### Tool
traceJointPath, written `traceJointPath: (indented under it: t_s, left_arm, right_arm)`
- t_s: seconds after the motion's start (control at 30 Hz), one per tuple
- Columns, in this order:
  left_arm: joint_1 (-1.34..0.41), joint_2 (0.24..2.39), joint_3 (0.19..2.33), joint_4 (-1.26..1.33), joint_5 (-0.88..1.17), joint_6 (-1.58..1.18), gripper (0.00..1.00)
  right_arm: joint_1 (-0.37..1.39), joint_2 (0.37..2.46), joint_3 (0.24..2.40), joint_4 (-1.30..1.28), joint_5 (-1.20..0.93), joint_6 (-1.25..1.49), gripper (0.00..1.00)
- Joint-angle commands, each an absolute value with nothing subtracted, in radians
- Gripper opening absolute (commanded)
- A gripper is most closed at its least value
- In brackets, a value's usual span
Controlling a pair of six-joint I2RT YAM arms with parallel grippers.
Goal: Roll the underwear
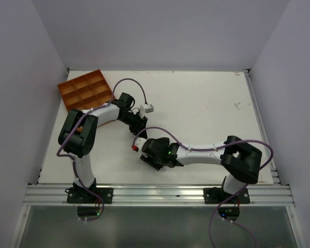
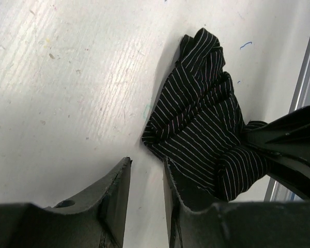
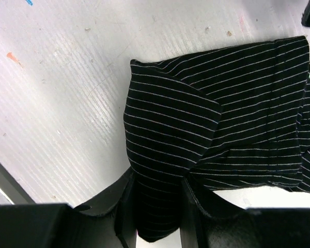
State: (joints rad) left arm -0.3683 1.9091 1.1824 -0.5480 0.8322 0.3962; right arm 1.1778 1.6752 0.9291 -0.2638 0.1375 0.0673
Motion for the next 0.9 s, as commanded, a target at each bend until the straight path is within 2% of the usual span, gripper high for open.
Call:
traceJointPath:
  t_s: [0.0, 0.1, 0.2, 0.33, 0.43, 0.87]
  left_arm:
    - [-0.405, 1.919, 1.193, -0.485, 0.819, 0.356, 0.35]
    - [-0.423, 1.933, 1.167, -0.448, 0.824, 0.334, 0.33]
    - [-0.428, 1.95, 1.157, -0.434, 0.834, 0.328, 0.24]
    - [-0.429, 1.977, 1.17, -0.422, 0.856, 0.324, 0.05]
    - [-0.43, 2.003, 1.184, -0.416, 0.87, 0.318, 0.0]
    - [-0.466, 2.036, 1.167, -0.33, 0.888, 0.262, 0.0]
  right_arm:
    - [1.187, 1.681, 0.931, -0.311, 0.086, 0.084, 0.11]
    - [1.189, 1.687, 0.954, -0.33, 0.083, 0.072, 0.11]
    - [1.189, 1.692, 0.971, -0.34, 0.074, 0.06, 0.11]
    - [1.198, 1.701, 0.994, -0.364, 0.054, 0.029, 0.12]
    - [1.201, 1.709, 1.008, -0.379, 0.044, 0.006, 0.13]
    - [1.224, 1.746, 1.049, -0.417, 0.003, -0.072, 0.15]
